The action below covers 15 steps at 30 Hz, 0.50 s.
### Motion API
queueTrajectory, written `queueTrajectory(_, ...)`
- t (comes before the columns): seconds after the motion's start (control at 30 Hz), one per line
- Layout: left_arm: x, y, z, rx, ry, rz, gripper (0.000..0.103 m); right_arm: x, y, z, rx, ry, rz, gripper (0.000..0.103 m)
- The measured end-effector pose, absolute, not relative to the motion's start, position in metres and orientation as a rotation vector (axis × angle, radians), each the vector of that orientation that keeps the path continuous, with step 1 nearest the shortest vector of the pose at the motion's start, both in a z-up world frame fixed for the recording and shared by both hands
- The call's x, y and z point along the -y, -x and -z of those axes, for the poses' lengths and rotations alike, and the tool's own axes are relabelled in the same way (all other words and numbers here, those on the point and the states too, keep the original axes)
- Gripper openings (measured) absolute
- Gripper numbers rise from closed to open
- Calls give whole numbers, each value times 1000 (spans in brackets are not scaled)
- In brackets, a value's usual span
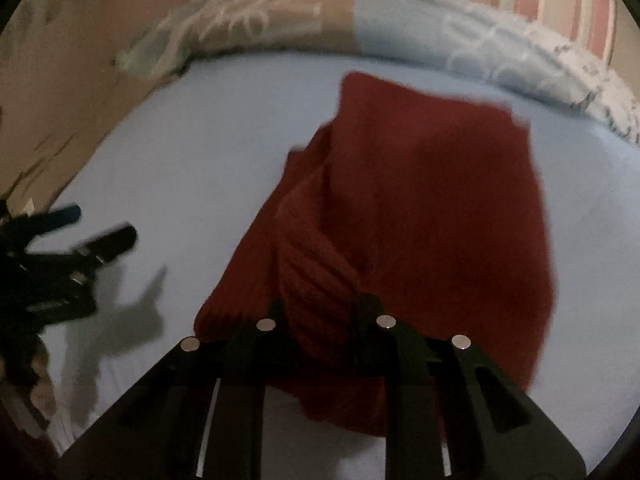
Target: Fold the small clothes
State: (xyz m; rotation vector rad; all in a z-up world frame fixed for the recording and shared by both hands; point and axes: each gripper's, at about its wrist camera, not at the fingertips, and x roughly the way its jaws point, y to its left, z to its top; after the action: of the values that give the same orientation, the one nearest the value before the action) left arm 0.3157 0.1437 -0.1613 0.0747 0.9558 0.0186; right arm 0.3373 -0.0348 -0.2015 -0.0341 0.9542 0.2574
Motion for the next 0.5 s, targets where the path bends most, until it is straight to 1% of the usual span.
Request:
queueTrajectory(0.07,-145,-310,163,-959,-79,-5,101,24,-336,212,-979,81,-259,16)
queueTrajectory(0.13,-140,-307,164,-958,-88,8,101,23,-334,208,-968,89,-261,18)
queueTrajectory(0.17,-137,-306,164,-956,-93,12,101,27,-335,205,-963,74,-264,23)
queueTrajectory(0.2,-137,-305,165,-955,-93,17,101,32,-335,200,-956,54,-268,25)
queueTrajectory(0.27,-131,-305,164,-957,-85,32,101,41,-329,190,-951,21,-288,47)
queueTrajectory(0.3,-128,-305,162,-954,-80,40,101,43,-325,187,-944,20,-294,48)
queueTrajectory(0.33,-126,-305,161,-951,-76,47,101,48,-318,180,-929,29,-295,52)
queueTrajectory(0.37,-122,-305,158,-946,-70,56,101,53,-308,172,-906,45,-286,61)
queueTrajectory(0.4,-119,-305,157,-943,-67,64,101,64,-299,166,-883,40,-278,66)
queueTrajectory(0.43,-112,-305,154,-939,-64,80,101,72,-290,162,-862,26,-269,73)
queueTrajectory(0.5,-97,-306,152,-939,-68,105,101,95,-277,157,-839,6,-228,75)
